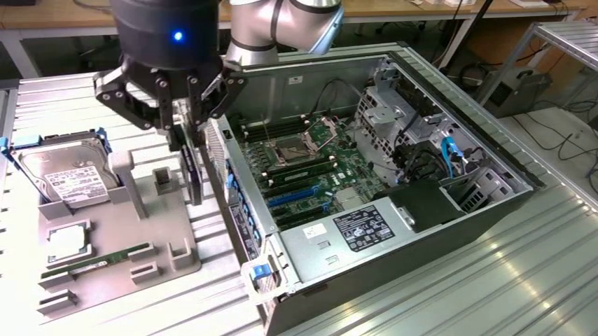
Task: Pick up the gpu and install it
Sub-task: 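Pick up the gpu and move the gpu toward the slot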
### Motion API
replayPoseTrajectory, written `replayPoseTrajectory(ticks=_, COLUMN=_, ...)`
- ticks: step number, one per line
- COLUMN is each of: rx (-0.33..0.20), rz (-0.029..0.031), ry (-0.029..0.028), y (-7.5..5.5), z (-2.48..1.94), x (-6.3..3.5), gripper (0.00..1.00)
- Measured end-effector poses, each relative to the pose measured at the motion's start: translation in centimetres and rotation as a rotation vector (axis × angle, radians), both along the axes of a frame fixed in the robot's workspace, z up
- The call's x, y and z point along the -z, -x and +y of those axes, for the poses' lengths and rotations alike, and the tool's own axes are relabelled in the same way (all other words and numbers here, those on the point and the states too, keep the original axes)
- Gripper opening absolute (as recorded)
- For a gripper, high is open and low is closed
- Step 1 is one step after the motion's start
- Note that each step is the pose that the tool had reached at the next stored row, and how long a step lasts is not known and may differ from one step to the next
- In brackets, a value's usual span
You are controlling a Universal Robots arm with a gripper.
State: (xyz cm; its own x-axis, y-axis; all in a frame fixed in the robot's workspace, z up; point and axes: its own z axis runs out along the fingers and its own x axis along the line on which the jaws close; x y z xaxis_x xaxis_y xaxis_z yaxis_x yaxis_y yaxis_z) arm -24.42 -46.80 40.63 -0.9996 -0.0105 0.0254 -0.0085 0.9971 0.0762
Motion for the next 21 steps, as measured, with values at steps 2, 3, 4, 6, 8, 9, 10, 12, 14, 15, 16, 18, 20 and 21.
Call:
replayPoseTrajectory(ticks=2, rx=0.0, rz=0.0023, ry=-0.0014, y=-1.2, z=-0.44, x=-1.44, gripper=0.26)
replayPoseTrajectory(ticks=3, rx=0.0, rz=0.0031, ry=-0.002, y=-1.5, z=-0.55, x=-1.89, gripper=0.26)
replayPoseTrajectory(ticks=4, rx=0.0, rz=0.0043, ry=-0.0029, y=-2.1, z=-0.67, x=-2.43, gripper=0.26)
replayPoseTrajectory(ticks=6, rx=0.0, rz=0.0061, ry=-0.0051, y=-3.0, z=-0.83, x=-3.37, gripper=0.26)
replayPoseTrajectory(ticks=8, rx=0.0, rz=0.0077, ry=-0.0088, y=-3.9, z=-0.89, x=-4.1, gripper=0.26)
replayPoseTrajectory(ticks=9, rx=0.0, rz=0.0085, ry=-0.0104, y=-4.3, z=-0.9, x=-4.31, gripper=0.26)
replayPoseTrajectory(ticks=10, rx=0.0, rz=0.0089, ry=-0.0128, y=-4.9, z=-0.9, x=-4.47, gripper=0.26)
replayPoseTrajectory(ticks=12, rx=0.0, rz=0.0095, ry=-0.0164, y=-5.8, z=-0.9, x=-4.61, gripper=0.26)
replayPoseTrajectory(ticks=14, rx=0.0, rz=0.0098, ry=-0.019, y=-6.7, z=-0.9, x=-4.63, gripper=0.26)
replayPoseTrajectory(ticks=15, rx=0.0, rz=0.0099, ry=-0.02, y=-7.2, z=-0.9, x=-4.63, gripper=0.26)
replayPoseTrajectory(ticks=16, rx=0.0, rz=0.0101, ry=-0.0209, y=-7.7, z=-0.9, x=-4.62, gripper=0.26)
replayPoseTrajectory(ticks=18, rx=0.0, rz=0.011, ry=-0.0215, y=-8.9, z=-0.9, x=-4.6, gripper=0.26)
replayPoseTrajectory(ticks=20, rx=0.0, rz=0.0126, ry=-0.0214, y=-9.9, z=-0.89, x=-4.38, gripper=0.26)
replayPoseTrajectory(ticks=21, rx=0.0, rz=0.0134, ry=-0.0215, y=-10.3, z=-0.87, x=-4.22, gripper=0.26)
